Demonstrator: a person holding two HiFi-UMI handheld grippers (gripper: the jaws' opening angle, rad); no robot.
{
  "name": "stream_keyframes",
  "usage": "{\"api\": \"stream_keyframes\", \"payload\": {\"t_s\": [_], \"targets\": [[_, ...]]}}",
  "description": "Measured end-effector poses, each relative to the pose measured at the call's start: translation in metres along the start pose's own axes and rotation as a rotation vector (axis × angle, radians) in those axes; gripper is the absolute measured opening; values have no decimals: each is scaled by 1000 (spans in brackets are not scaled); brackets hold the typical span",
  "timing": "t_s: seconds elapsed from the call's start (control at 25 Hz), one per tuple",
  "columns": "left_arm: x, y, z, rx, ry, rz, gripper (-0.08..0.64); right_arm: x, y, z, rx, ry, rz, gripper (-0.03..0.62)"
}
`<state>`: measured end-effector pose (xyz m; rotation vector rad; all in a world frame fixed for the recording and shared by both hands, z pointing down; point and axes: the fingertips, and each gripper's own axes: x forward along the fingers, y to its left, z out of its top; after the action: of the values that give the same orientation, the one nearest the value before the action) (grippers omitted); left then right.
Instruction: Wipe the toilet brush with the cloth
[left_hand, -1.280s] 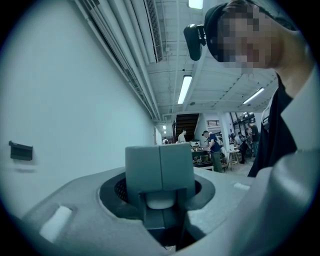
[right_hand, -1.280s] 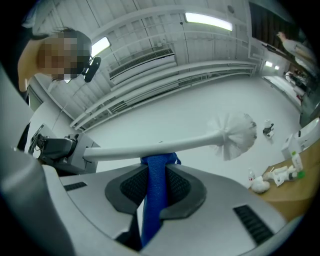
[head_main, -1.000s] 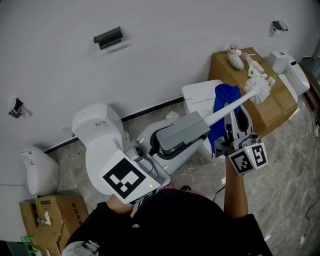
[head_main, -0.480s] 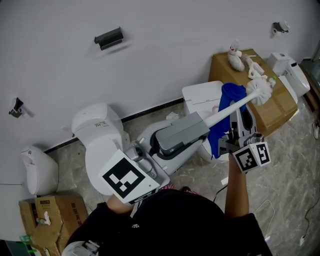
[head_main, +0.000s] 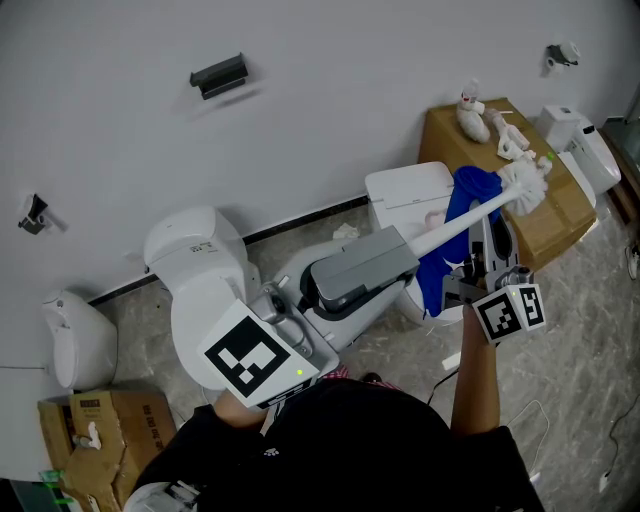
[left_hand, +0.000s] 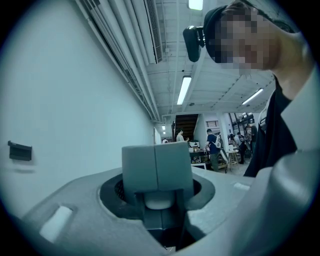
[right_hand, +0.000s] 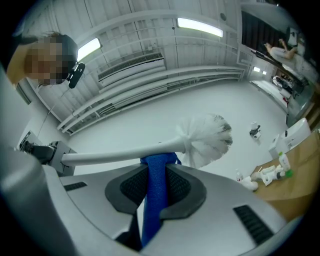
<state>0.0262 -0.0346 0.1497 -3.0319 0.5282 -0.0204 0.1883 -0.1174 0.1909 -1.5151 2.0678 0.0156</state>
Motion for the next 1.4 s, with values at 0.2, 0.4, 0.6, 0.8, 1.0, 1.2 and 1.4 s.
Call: {"api": "stream_keyframes", "payload": {"t_s": [0.2,0.4,0.6,0.8,1.0,1.2,1.4], "targets": [[-1,-2,-1,-7,2,-1,169,-3,-7,3,1,-8,-22,66],[1,-1,0,-8,3,-3,169,-4,-14,4,0,-8,-45,66],[3,-6,-3,-8,13,-1,169,-10,-19,2,-1,-3,-52,66],[4,-8,-3,38,8,-1,169,-9,-19,-3,-13,18,-49,64],[3,-9,-2,53,3,6,169,-10,-13,-8,-49,46,-40,64],[2,-2,-1,41,-4,33,169,-10,-6,-13,-59,78,-23,64],[0,7,2,43,-17,74,169,-13,21,-15,-84,133,58,64]]}}
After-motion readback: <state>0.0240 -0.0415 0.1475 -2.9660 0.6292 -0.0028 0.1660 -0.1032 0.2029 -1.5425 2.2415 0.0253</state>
